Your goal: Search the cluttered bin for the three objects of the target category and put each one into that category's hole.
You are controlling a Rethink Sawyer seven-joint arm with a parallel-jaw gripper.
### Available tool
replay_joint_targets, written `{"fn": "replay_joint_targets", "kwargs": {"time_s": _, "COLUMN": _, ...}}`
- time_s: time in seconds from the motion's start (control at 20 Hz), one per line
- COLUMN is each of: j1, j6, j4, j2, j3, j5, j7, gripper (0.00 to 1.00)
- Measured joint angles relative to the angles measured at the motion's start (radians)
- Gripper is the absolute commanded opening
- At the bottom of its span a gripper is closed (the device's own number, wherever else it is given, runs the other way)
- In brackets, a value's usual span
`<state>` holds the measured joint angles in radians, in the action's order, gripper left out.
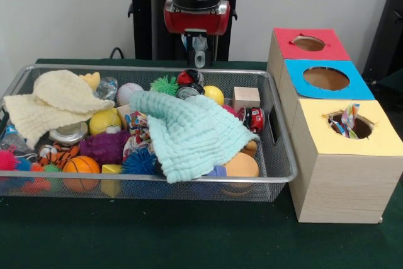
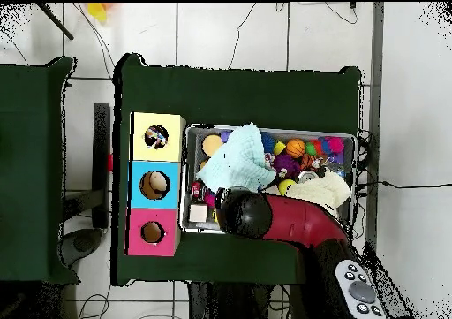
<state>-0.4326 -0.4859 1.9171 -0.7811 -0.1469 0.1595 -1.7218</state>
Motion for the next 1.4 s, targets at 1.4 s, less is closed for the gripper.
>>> {"fn": "replay_joint_targets", "kwargs": {"time_s": 1.4, "j1": 0.064, "j6": -0.073, "j4": 0.097, "j2": -0.191, "j3": 0.064, "j5": -0.081, "j7": -0.017, "gripper": 0.0}}
